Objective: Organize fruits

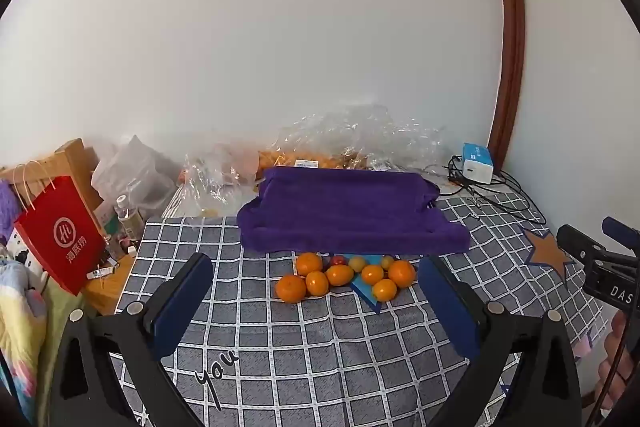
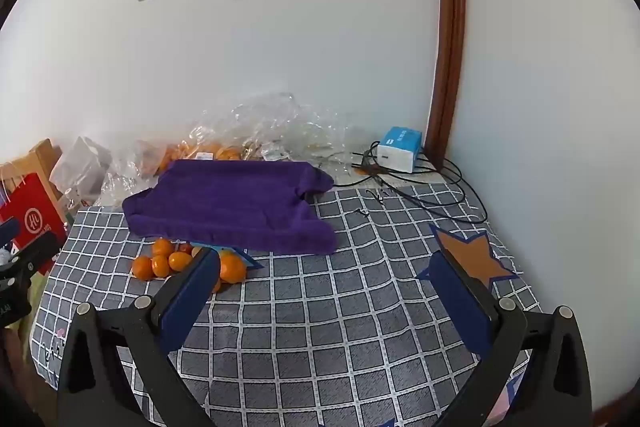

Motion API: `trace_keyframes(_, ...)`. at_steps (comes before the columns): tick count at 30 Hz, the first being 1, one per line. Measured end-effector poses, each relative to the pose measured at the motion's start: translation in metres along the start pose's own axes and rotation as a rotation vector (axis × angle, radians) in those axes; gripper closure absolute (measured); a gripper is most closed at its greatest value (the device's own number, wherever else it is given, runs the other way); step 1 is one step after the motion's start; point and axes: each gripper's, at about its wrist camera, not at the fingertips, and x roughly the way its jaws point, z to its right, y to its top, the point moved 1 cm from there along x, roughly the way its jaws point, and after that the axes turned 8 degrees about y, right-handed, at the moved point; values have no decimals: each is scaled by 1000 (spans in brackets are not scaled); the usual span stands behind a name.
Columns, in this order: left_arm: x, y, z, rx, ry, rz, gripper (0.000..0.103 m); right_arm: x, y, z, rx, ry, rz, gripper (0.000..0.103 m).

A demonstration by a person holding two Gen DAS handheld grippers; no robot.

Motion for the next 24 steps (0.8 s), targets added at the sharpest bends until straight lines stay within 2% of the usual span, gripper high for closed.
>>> trace_keyframes(5, 1, 1, 0, 2, 1, 5, 0, -1, 0, -7, -33, -8, 21, 0)
trace_keyframes(12, -2, 0, -8, -44, -2, 10, 0, 1, -2, -5, -28, 7, 1, 0)
trace_keyframes(24, -4, 1, -9, -43, -1, 14, 0, 4, -5, -8, -39, 11, -4, 0)
